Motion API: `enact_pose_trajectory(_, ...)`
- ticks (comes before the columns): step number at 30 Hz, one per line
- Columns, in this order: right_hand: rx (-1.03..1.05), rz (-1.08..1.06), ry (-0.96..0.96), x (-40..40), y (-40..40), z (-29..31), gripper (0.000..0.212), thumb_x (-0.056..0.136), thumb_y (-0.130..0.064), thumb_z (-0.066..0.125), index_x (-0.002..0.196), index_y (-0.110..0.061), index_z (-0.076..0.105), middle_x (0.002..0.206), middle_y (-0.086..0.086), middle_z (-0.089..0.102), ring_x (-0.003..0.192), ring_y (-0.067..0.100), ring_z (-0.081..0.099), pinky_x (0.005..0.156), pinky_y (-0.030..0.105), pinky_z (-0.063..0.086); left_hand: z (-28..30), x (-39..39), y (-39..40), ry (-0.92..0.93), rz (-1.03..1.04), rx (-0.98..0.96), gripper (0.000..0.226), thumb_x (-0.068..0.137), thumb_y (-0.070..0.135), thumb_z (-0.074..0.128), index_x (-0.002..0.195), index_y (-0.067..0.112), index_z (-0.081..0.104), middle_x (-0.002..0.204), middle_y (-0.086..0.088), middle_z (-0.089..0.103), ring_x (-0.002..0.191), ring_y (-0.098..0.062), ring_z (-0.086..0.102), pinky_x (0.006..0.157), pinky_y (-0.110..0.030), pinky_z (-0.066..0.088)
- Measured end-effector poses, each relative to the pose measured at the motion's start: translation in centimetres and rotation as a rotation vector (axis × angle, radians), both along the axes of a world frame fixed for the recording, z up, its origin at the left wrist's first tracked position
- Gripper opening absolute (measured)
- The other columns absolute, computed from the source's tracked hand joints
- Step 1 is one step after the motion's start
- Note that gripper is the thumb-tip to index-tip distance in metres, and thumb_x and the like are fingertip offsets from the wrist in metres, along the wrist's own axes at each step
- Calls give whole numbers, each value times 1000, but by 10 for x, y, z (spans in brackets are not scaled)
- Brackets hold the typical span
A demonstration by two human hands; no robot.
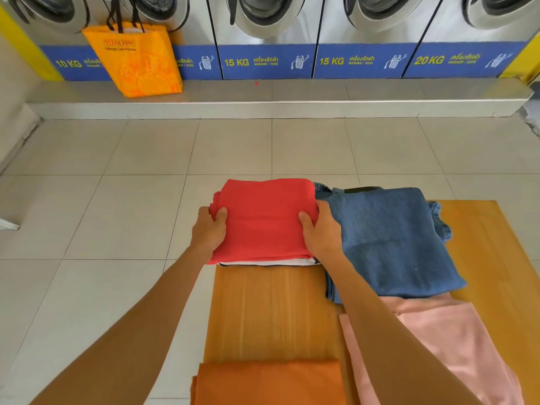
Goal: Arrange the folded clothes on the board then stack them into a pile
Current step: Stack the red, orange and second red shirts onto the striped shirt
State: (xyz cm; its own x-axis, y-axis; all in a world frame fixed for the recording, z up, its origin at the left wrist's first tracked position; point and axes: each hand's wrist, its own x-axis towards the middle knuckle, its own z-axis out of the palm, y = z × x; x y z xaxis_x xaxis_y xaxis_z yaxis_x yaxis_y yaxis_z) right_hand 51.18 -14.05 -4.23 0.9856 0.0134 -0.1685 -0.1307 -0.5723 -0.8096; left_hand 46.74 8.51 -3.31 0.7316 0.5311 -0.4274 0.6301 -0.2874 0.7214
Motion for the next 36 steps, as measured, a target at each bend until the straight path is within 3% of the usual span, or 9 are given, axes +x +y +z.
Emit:
enact_pose_trajectory(6, -123, 37, 11, -22, -3, 17, 47, 98, -27, 54, 139, -9, 41, 127, 13, 56, 114, 30, 56, 90, 42, 50, 15, -37, -6, -30, 3, -115, 57, 99, 35, 51, 150, 22, 28, 148, -5, 45, 127, -31, 52, 98, -44, 47)
enact_pose_trajectory(8, -225, 19, -70, -50, -9, 25, 45, 94, -24, 57, 136, -10, 45, 123, 12, 54, 114, 29, 49, 93, 44, 47, 20, -70, -10, -14, 7, -81, 57, 99, 36, 53, 149, 23, 29, 149, -7, 45, 129, -31, 51, 100, -45, 46)
enact_pose_trajectory(12, -187, -75, -137, -137, -33, 39, 34, 90, -13, 59, 125, -11, 55, 112, 9, 55, 106, 29, 47, 85, 36, 40, 19, -167, -24, 51, -7, -69, 56, 95, 46, 56, 145, 28, 37, 150, -2, 44, 133, -27, 47, 99, -42, 45)
enact_pose_trajectory(17, -210, -110, 110, -253, -74, 23, 30, 92, -18, 58, 120, -7, 57, 110, 18, 60, 105, 39, 53, 89, 48, 46, 8, -287, -56, 236, -12, -31, 69, 88, 56, 58, 146, 24, 38, 148, -5, 44, 131, -28, 47, 101, -50, 47)
enact_pose_trajectory(23, -164, -178, 411, -324, -85, 13, 50, 93, -34, 56, 132, -4, 47, 127, 24, 54, 115, 42, 54, 97, 48, 46, 14, -338, -97, 304, 34, -112, 71, 86, 50, 65, 137, 7, 41, 129, -11, 55, 97, -23, 54, 70, -32, 48)
enact_pose_trajectory(25, -137, -198, 432, -329, -83, 13, 52, 93, -38, 58, 131, -4, 46, 129, 21, 56, 118, 40, 53, 96, 43, 45, 14, -336, -92, 325, 78, -143, 75, 84, 58, 63, 134, 6, 42, 130, -13, 56, 98, -26, 56, 73, -36, 50)
enact_pose_trajectory(28, -79, -191, 533, -324, -80, 19, 47, 92, -51, 58, 111, -8, 56, 104, 7, 64, 99, 29, 61, 77, 35, 43, 19, -327, -88, 365, 8, -166, 94, 76, 77, 54, 141, 11, 43, 135, -13, 57, 114, -34, 60, 88, -43, 51)
enact_pose_trajectory(31, -90, -93, 432, -324, -75, 20, 37, 93, -47, 56, 74, -15, 52, 75, 1, 60, 77, 27, 60, 65, 36, 44, 26, -323, -97, 354, -94, -216, 103, 69, 85, 52, 147, 20, 39, 137, -9, 58, 118, -33, 60, 95, -45, 52)
enact_pose_trajectory(36, -129, -58, 301, -316, -73, 23, 30, 102, -31, 47, 81, -9, 47, 71, -2, 49, 73, 24, 51, 63, 33, 32, 33, -321, -91, 247, -46, -199, 78, 84, 73, 48, 138, 17, 50, 129, -8, 63, 112, -31, 62, 95, -45, 51)
